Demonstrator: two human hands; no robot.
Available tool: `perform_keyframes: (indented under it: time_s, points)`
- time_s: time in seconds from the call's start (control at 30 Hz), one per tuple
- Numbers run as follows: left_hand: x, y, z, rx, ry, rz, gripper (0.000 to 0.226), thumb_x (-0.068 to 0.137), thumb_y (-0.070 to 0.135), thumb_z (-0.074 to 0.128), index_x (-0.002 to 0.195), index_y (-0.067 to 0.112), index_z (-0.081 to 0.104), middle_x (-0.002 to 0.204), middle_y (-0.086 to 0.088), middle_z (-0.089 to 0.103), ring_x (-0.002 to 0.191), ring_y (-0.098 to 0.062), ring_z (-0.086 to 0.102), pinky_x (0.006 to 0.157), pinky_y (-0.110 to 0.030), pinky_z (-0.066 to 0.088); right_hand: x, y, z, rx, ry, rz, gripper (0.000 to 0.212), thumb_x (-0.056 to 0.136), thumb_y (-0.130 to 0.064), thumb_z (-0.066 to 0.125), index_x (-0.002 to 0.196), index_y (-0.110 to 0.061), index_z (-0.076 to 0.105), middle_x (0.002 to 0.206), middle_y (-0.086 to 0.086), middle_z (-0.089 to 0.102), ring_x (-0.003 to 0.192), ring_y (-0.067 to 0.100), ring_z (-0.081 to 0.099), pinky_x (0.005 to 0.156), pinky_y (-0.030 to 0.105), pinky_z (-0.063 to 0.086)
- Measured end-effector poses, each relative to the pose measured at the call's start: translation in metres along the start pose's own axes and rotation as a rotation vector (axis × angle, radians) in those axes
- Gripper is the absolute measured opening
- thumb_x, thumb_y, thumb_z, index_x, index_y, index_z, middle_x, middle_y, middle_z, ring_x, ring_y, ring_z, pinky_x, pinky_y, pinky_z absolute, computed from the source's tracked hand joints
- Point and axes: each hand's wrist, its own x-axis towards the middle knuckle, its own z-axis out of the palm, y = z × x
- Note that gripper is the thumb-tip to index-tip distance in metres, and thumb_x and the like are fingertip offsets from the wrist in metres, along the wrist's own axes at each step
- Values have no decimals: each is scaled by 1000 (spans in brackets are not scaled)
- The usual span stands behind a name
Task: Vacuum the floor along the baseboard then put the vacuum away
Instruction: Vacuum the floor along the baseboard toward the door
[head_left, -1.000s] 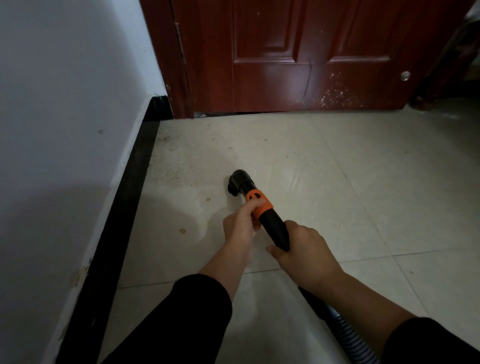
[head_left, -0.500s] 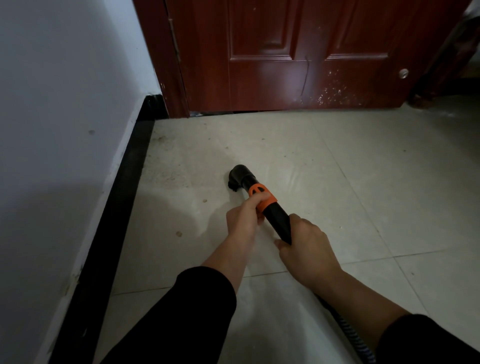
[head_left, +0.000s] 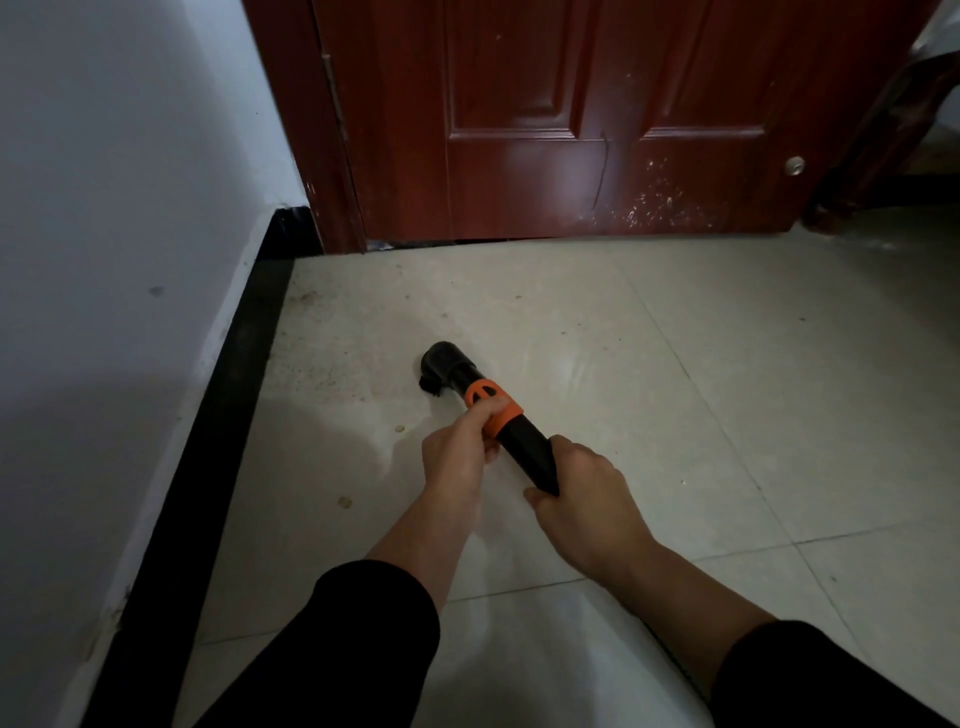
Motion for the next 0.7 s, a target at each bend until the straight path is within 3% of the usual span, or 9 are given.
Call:
perform_keyframes:
  time_s: [0.27, 0.43, 0.7]
  points:
    - [-3, 5, -3, -68, 30, 4, 19, 74, 19, 79, 82, 9, 66, 92, -11, 71, 89, -19, 68, 88, -30, 54, 5, -4, 5, 23, -10, -9, 23, 90, -23, 62, 110, -14, 52, 90, -3, 52, 73, 11, 47, 51, 12, 27]
    - [-8, 7, -7, -82, 73, 13, 17, 74, 17, 80, 76, 8, 65, 83, -8, 68, 79, -16, 66, 73, -25, 54, 3, -10, 7, 40, -34, -12, 23, 89, -23, 63, 108, -13, 54, 92, 0, 56, 78, 16, 53, 55, 19, 33]
    - [-14, 15, -24, -76, 140, 27, 18, 72, 17, 80, 71, 11, 63, 75, -5, 67, 74, -15, 65, 71, -27, 51, -1, -22, 13, 78, -67, -46, 20, 88, -22, 64, 104, -15, 55, 90, 0, 57, 75, 14, 53, 54, 16, 33]
